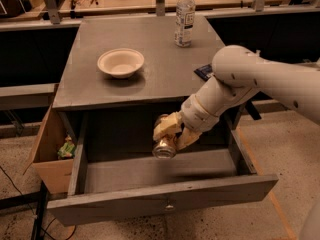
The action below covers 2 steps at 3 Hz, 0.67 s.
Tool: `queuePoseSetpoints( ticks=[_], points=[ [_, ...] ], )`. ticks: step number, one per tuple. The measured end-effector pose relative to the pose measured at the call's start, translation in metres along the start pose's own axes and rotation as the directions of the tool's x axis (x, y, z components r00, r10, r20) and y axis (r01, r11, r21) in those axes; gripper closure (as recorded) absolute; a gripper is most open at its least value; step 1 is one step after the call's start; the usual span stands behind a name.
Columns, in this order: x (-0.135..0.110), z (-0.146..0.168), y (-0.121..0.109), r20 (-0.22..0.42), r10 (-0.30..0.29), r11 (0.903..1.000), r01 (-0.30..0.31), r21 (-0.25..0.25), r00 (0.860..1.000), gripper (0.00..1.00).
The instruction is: Place orange can into top drawer
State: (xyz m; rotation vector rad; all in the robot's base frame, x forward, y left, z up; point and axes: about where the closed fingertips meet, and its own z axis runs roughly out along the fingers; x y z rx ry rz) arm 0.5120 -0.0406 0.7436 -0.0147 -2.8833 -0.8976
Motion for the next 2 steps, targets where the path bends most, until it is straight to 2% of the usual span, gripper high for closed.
queuePoseSetpoints(
  ticks=[1, 2],
  points=[
    [0.0, 0.026, -0.028, -0.001, 0.079, 0.996, -0.079, 0.043, 0.997, 1.0],
    [-0.019, 0.045, -0.048, 0.094, 0.095, 0.9822, -0.108, 0.154, 0.991, 0.98]
  ],
)
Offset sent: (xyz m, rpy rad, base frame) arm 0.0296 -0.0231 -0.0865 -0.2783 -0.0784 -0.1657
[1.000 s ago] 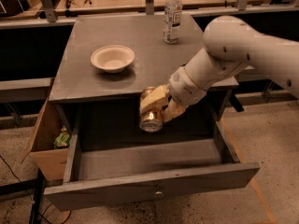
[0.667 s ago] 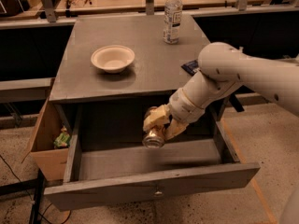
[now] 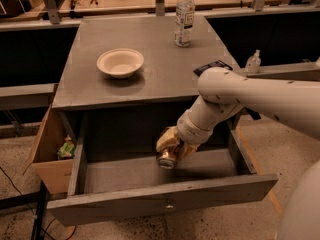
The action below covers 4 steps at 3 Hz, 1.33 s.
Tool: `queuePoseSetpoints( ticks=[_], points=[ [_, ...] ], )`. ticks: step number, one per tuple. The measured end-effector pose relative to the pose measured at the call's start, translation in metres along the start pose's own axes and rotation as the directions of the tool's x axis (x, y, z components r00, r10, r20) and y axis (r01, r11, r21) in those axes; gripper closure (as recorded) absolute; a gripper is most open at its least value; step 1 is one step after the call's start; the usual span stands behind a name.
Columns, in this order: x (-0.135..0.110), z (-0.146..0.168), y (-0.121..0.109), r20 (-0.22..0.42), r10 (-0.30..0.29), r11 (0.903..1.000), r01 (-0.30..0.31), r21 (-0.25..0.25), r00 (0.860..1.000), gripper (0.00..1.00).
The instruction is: Place orange can into top drawer
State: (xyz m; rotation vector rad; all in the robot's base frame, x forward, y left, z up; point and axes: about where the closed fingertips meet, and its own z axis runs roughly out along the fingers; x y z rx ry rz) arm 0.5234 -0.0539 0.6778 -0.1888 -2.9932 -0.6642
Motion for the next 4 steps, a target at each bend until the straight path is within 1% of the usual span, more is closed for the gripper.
queuePoseSetpoints(
  ticks=[1, 2, 3, 4],
  points=[
    [-0.01, 0.007, -0.007, 0.06, -0.013, 0.9975, 0.009, 0.071, 0.998, 0.76],
    [-0.014, 0.012, -0.015, 0.071, -0.024, 0.9915, 0.015, 0.129, 0.997, 0.52],
    [-0.009, 0.014, -0.016, 0.048, -0.054, 0.9915, 0.048, 0.121, 0.997, 0.29],
    [-0.003, 0.004, -0.013, 0.062, -0.082, 0.9925, 0.076, 0.096, 0.995, 0.06]
  ],
)
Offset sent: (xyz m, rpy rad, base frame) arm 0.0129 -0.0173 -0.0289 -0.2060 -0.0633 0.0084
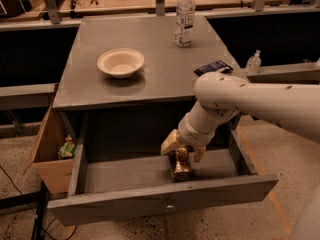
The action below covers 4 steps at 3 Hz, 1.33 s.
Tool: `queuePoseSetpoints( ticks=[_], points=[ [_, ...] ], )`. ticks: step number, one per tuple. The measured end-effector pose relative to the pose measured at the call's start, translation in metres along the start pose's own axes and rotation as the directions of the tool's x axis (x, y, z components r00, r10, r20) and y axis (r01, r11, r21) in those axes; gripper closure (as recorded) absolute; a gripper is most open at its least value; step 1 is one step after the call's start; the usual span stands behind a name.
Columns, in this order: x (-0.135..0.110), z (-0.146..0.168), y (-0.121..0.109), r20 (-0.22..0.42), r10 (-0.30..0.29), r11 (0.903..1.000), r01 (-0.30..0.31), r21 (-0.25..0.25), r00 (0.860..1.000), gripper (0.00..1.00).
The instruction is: Place orange can into top drawer
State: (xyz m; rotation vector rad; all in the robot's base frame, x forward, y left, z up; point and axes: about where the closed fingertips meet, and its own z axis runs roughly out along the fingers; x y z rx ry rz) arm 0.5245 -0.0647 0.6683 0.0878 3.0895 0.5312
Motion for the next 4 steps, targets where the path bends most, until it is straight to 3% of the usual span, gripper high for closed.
queuePoseSetpoints(
  ticks=[1, 2, 3, 4],
  points=[
    [0.004, -0.034, 0.003, 0.071, -0.058, 0.9954, 0.063, -0.072, 0.996, 0.0],
    [0.016, -0.083, -0.017, 0.182, -0.08, 0.9865, 0.104, -0.126, 0.98, 0.0],
    [0.037, -0.138, -0.054, 0.309, -0.026, 0.9803, 0.085, -0.178, 0.951, 0.0],
    [0.067, -0.183, -0.089, 0.445, 0.135, 0.967, -0.02, -0.254, 0.885, 0.0]
  ],
)
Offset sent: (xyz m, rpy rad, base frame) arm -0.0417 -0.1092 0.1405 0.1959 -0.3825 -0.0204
